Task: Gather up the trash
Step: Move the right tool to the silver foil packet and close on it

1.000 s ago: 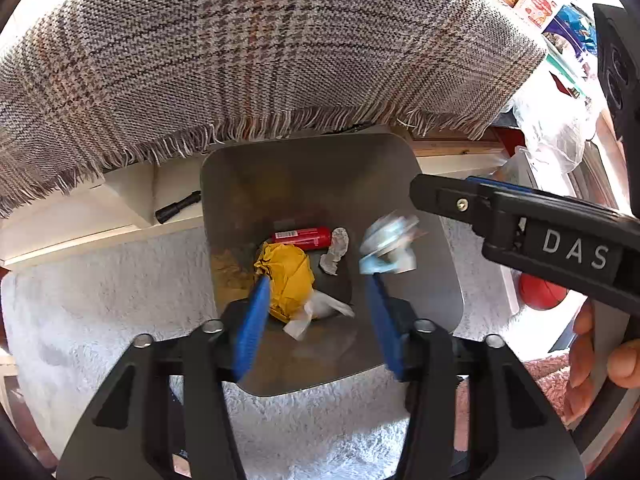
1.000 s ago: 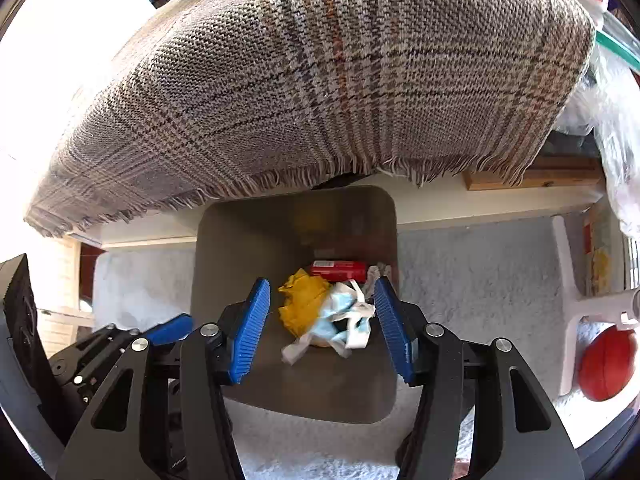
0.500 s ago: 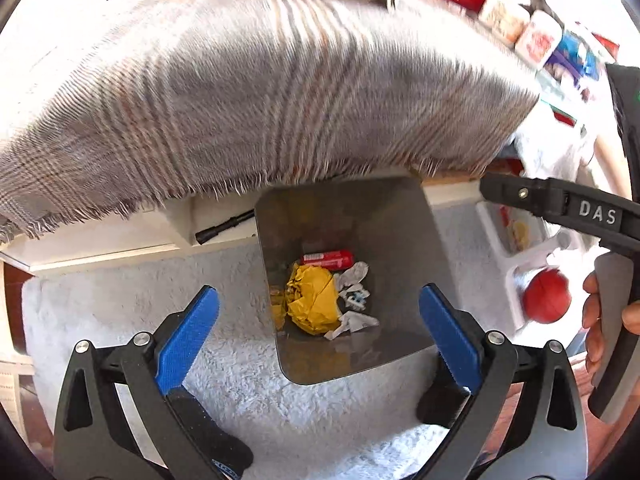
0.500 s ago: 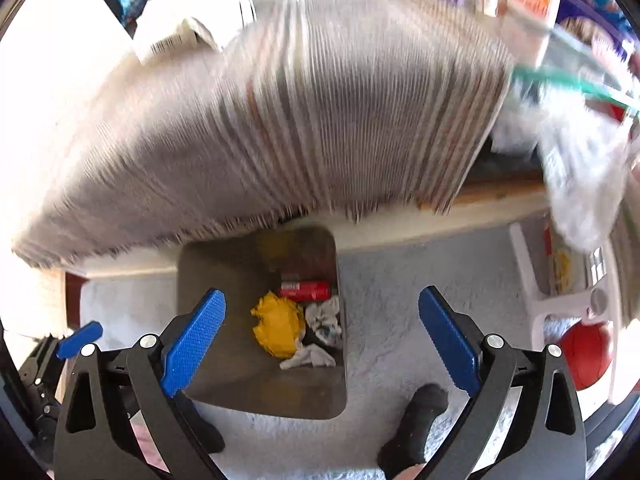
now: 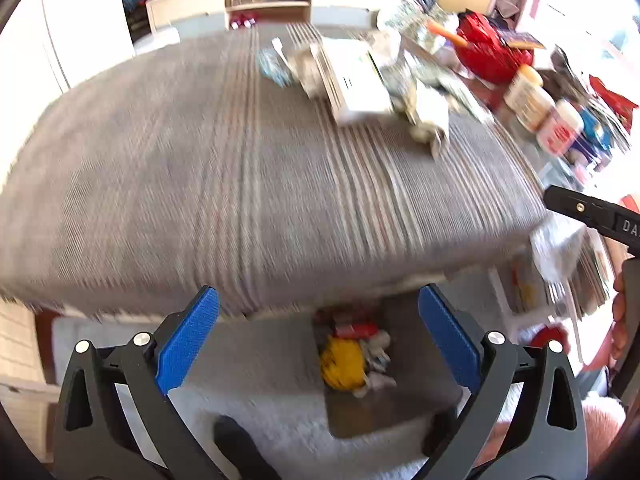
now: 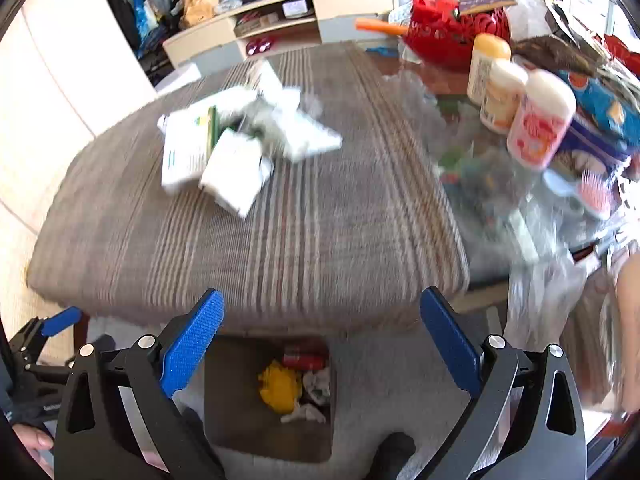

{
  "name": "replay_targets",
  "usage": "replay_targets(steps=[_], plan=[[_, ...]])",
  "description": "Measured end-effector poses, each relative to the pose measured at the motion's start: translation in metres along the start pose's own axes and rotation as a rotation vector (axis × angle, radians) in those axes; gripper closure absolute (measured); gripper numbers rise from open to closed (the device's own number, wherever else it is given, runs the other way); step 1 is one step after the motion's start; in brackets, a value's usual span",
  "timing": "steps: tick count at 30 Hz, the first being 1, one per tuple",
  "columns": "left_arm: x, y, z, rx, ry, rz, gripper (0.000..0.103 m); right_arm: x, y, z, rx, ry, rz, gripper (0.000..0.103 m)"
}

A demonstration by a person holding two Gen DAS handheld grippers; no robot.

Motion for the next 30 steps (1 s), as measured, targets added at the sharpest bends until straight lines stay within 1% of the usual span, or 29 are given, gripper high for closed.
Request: replay_targets(steps=[4,6,8,13,14,16,18,20,23,25,26,30], plan=[[0.044,-0.011,0.013,0.03,0.044,-0.019,0.008,0.035,0.003,0.014,-0.004,0.034,0.017,0.004],[0.065,-0.014,0.025,0.046,0.064,-0.032,0.008,0.049,0.003,0.025,0.004,0.037,0.036,0.004],[0.08,-0.015,0.038,0.067,0.073,-0.022,0.008,0.061,0.002,0.035,0.007,0.039,0.043,0.004],[0.103,-0.013,0.067,0.079,0.069,-0.023,0.008,0.091,-0.011,0.062,0.039,0.056,0.036,0.004],[0.108,-0.014,0.074,0.077,0.065,-0.023,0.008,0.095,-0.015,0.067,0.047,0.06,0.028,0.006],[0.113,-0.014,0.084,0.071,0.056,-0.023,0.008,0.097,-0.021,0.076,0.065,0.06,0.019,0.013],[0.117,-0.013,0.094,0.058,0.047,-0.027,0.008,0.097,-0.026,0.091,0.092,0.035,0.019,0.028],[0.121,-0.013,0.101,0.055,0.048,-0.026,0.008,0.094,-0.03,0.105,0.109,0.01,0.005,0.03],[0.123,-0.011,0.115,0.055,0.036,-0.028,0.008,0.091,-0.028,0.123,0.073,-0.004,-0.017,0.033],[0.123,-0.009,0.126,0.047,0.02,-0.037,0.008,0.086,-0.023,0.132,0.08,-0.026,-0.006,0.041],[0.122,-0.008,0.131,0.045,0.01,-0.038,0.008,0.083,-0.02,0.136,0.082,-0.036,-0.005,0.048],[0.115,0.002,0.145,0.021,-0.012,-0.023,0.008,0.081,-0.015,0.138,0.103,-0.025,-0.007,0.054]])
Point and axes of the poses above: each gripper's, at about its wrist camera, not at the fingertips, and z roughly the way its jaws point, y to its right, x to its top, the point moved 5 cm from there along z, roughly the way its jaws point, and after that the axes turned 14 degrees about y, right-handed, at the moved point
